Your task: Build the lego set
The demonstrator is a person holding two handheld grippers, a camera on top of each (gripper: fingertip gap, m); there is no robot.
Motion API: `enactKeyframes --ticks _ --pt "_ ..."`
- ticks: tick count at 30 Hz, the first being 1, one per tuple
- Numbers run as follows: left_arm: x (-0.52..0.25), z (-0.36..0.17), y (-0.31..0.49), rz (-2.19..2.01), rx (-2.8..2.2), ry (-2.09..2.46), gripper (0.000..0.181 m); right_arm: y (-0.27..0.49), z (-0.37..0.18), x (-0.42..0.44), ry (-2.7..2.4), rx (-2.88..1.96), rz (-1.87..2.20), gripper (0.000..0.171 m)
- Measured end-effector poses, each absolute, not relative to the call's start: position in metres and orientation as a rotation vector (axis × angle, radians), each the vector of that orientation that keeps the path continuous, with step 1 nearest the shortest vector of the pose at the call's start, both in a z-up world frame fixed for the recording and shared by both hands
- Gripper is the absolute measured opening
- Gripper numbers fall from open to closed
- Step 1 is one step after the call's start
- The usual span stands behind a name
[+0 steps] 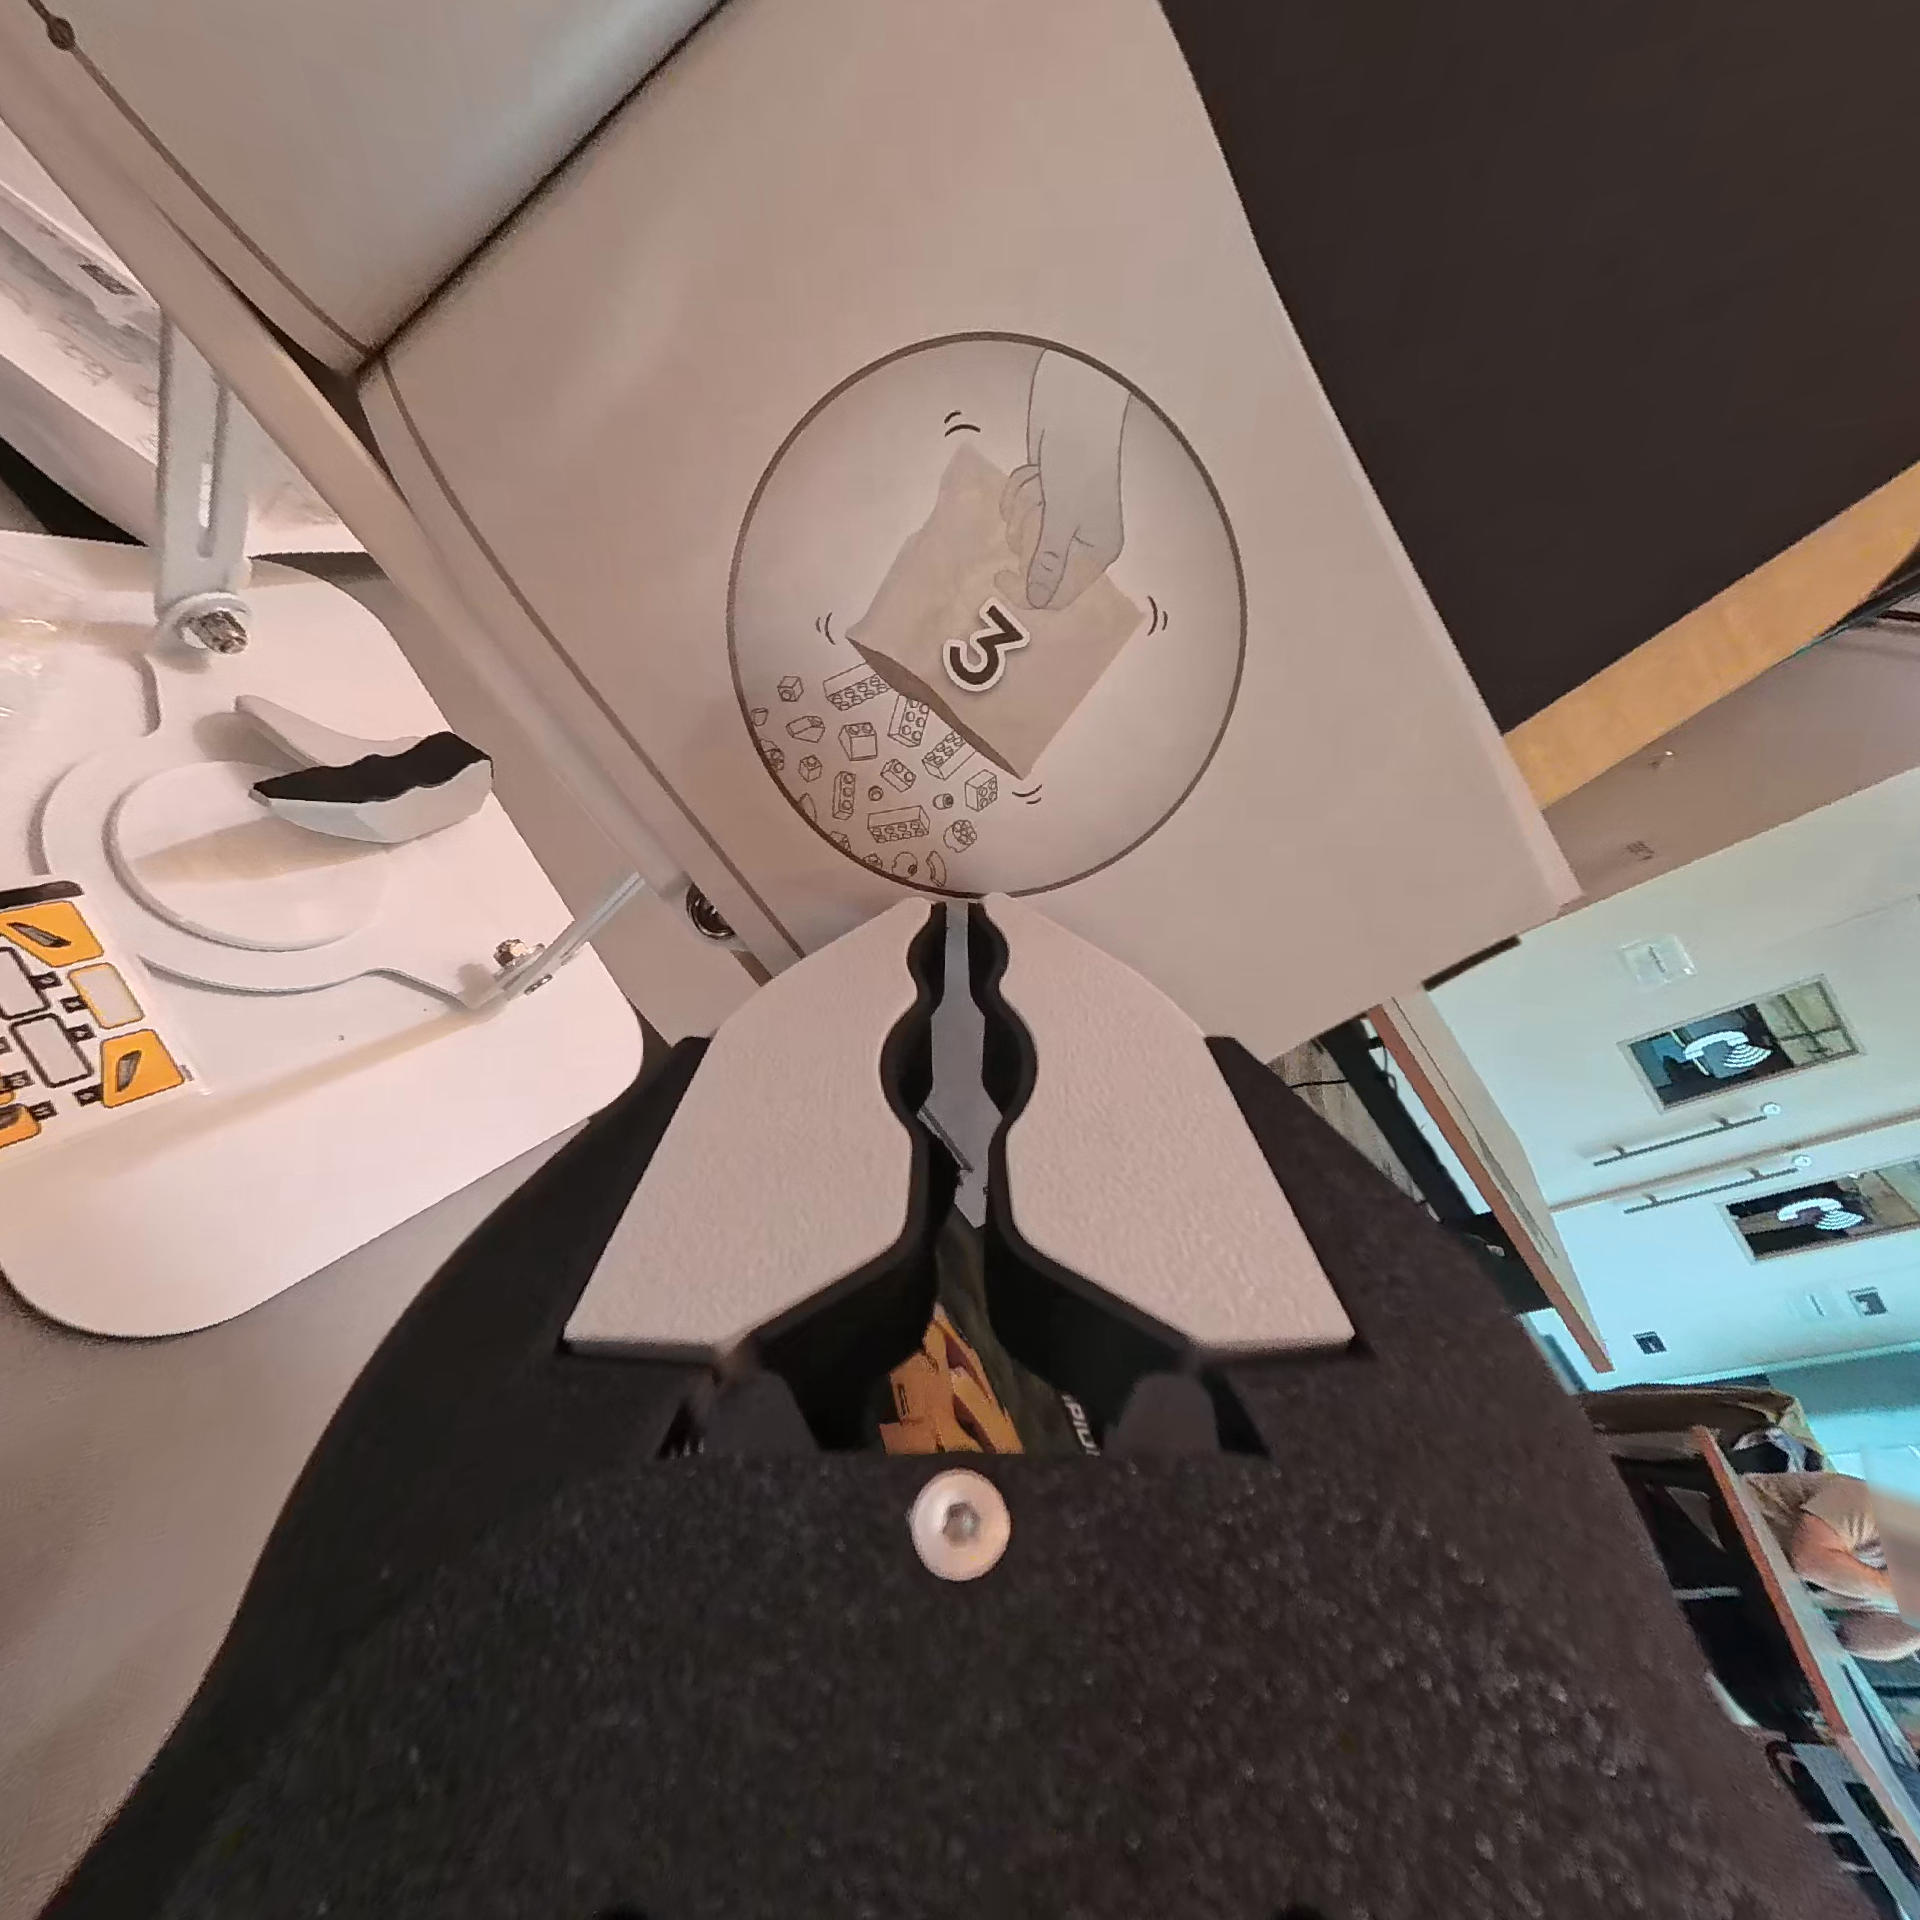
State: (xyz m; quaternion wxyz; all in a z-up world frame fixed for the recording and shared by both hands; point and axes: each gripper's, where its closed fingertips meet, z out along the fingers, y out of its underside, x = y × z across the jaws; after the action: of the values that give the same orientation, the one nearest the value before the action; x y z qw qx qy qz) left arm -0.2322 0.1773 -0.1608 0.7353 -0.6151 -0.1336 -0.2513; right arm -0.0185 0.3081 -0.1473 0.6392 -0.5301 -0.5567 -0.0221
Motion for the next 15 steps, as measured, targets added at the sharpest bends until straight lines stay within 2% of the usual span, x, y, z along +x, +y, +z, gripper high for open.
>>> enactKeyframes --ticks 8,15 --pt "-0.233 -0.162 0.178 -0.553 -1.347 -0.29 0.001 0.299 -0.137 -0.024 -1.255 -1.209 -0.043 0.003" --pt "-0.235 -0.163 0.181 -0.561 -1.339 -0.291 0.001 0.243 -0.119 -0.086 -1.349 -1.074 0.062 0.003"
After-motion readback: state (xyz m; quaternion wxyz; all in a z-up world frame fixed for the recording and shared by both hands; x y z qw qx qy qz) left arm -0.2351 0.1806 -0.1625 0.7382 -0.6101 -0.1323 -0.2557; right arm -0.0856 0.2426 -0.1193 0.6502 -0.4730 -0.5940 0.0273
